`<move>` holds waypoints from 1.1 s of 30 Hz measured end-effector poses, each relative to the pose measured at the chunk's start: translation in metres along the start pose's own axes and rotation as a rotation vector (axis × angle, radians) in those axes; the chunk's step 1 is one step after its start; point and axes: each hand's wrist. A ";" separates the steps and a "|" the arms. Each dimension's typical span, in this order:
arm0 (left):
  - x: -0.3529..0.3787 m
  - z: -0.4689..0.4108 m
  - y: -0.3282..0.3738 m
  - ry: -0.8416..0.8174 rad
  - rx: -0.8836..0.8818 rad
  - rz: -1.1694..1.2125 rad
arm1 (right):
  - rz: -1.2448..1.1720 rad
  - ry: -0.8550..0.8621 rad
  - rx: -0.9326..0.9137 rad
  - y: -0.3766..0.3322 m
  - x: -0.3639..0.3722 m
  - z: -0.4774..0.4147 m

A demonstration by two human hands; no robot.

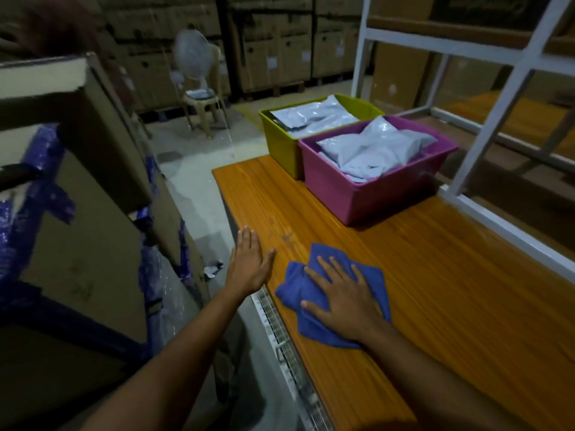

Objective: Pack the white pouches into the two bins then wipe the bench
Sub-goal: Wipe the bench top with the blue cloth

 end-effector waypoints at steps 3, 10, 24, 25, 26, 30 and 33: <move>-0.007 -0.033 -0.011 -0.009 -0.042 0.035 | -0.027 0.059 0.113 -0.013 0.004 -0.030; -0.020 -0.117 -0.031 0.073 -0.111 0.372 | -0.032 0.015 -0.038 -0.039 0.004 -0.116; -0.048 -0.289 -0.126 0.216 -0.287 1.232 | -0.080 0.023 0.080 -0.077 0.016 -0.384; -0.061 -0.286 -0.117 0.235 -0.261 1.246 | -0.084 0.037 0.115 -0.078 0.016 -0.401; -0.064 -0.287 -0.116 0.243 -0.257 1.255 | -0.081 0.053 0.151 -0.079 0.017 -0.418; -0.064 -0.295 -0.125 0.293 -0.274 1.348 | -0.054 0.048 0.185 -0.097 0.021 -0.475; -0.064 -0.302 -0.132 0.283 -0.259 1.472 | -0.065 0.033 0.013 -0.125 0.023 -0.486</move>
Point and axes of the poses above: each hand's wrist, its own z-axis away from the middle knuckle, its own x-axis out of the palm, y = z × x, and after that the axes turned 1 degree about -y, right-handed
